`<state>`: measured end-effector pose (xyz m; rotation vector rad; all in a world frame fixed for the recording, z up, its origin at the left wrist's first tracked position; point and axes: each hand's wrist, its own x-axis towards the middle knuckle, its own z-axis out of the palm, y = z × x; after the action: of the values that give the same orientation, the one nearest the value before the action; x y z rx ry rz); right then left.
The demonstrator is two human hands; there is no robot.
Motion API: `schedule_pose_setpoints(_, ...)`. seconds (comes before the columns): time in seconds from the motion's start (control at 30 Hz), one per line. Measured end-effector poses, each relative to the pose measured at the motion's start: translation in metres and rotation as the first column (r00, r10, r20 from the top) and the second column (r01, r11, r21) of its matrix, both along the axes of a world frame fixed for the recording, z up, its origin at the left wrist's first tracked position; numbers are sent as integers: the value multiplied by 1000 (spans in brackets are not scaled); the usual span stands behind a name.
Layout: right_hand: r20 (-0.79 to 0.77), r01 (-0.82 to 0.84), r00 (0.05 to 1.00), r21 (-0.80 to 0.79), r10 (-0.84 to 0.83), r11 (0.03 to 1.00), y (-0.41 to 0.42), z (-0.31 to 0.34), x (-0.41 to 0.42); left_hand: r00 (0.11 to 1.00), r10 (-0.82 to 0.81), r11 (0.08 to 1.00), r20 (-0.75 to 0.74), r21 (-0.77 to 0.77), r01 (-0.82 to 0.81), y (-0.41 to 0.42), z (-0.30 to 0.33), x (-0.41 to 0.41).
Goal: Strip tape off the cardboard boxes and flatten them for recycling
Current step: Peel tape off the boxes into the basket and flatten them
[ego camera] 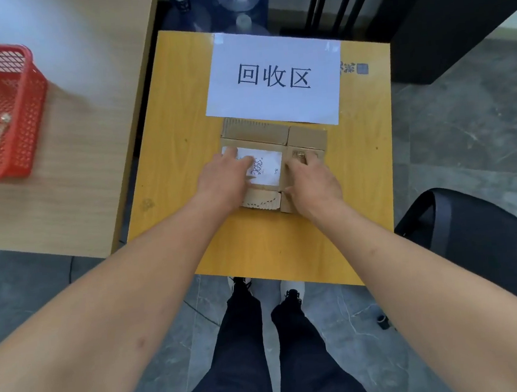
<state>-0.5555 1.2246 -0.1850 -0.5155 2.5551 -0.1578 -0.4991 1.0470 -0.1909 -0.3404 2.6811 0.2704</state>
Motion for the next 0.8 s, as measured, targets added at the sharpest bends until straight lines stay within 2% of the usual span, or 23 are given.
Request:
schedule_pose_setpoints(0.07,-16,-30,999,17,31,999,1,6,2,1000,-8,1000,7,9,8,0,12,-3)
schedule_pose_setpoints(0.2,-106,-166,979,52,171,985,-10,51,2,997,25,999,-68,42,-22,-7,54,5)
schedule_pose_setpoints(0.33,-134,-297,947,-16,292,955,-30,113,5,991,61,998,-115,26,-58,-14,107,20)
schedule_pose_setpoints(0.43,-153,-408,907,-92,392,908,-46,157,11,978,94,996,-187,9,-94,-26,146,37)
schedule_pose_setpoints(0.6,-234,-543,827,-105,510,833,-89,220,24,932,237,970,-274,5,-245,-64,207,79)
schedule_pose_setpoints(0.8,-357,-706,694,-163,625,690,-166,280,56,860,318,914,-399,-113,-390,-117,284,145)
